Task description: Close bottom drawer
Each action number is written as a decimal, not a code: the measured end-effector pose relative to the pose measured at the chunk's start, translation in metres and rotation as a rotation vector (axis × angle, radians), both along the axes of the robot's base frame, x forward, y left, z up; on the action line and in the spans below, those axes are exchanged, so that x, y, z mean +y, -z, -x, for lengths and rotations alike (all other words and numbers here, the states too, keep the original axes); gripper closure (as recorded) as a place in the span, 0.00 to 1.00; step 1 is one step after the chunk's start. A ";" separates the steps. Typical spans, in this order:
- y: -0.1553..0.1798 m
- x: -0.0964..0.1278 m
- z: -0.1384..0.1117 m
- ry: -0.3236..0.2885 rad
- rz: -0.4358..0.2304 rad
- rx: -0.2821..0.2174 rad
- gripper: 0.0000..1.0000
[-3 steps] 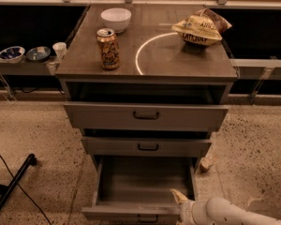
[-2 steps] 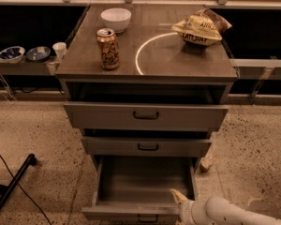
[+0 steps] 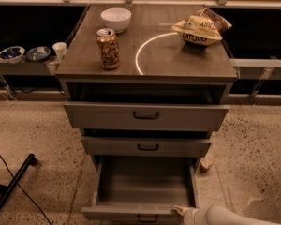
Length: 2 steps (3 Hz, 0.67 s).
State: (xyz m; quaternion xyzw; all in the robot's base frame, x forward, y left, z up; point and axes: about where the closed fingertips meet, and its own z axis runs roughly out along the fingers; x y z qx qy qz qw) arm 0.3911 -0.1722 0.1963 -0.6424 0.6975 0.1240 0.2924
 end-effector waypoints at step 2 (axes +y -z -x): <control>-0.005 0.007 0.007 -0.084 -0.077 -0.085 0.62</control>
Offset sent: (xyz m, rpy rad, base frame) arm -0.0152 0.0157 0.0275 0.1610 -0.1576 0.1610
